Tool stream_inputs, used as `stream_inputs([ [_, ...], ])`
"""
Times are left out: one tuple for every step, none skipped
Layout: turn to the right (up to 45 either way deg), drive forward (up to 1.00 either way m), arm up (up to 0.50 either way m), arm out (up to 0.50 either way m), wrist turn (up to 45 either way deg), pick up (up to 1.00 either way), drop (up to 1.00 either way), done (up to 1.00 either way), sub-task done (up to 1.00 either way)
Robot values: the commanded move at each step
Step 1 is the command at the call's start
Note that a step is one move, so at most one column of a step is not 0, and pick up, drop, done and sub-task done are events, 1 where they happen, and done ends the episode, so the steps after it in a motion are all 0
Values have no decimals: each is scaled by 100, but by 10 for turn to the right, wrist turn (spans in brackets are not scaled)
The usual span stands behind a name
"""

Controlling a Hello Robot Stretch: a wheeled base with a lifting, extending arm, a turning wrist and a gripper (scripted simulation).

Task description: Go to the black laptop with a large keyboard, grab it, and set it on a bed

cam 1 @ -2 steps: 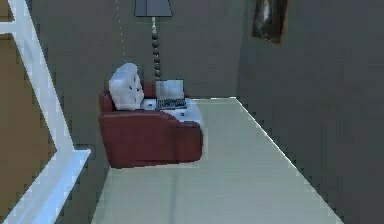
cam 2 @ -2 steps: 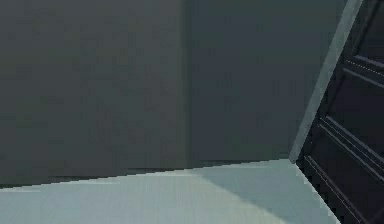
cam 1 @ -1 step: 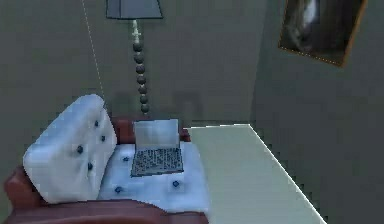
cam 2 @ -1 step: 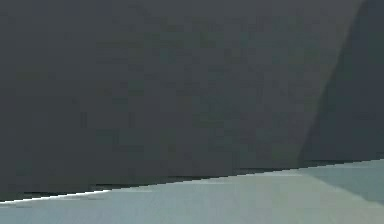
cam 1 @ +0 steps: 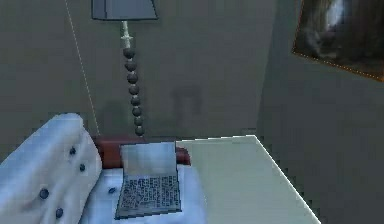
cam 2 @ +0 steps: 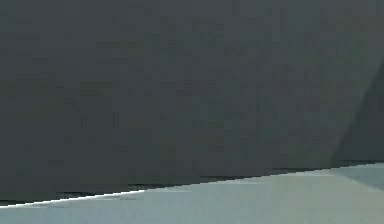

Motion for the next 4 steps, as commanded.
stream_inputs([
  [-450, 0, 0, 0, 0, 0, 0, 0, 0],
  [-450, 0, 0, 0, 0, 0, 0, 0, 0],
  [-120, 0, 0, 0, 0, 0, 0, 0, 0],
  [0, 0, 50, 0, 0, 0, 0, 0, 0],
])
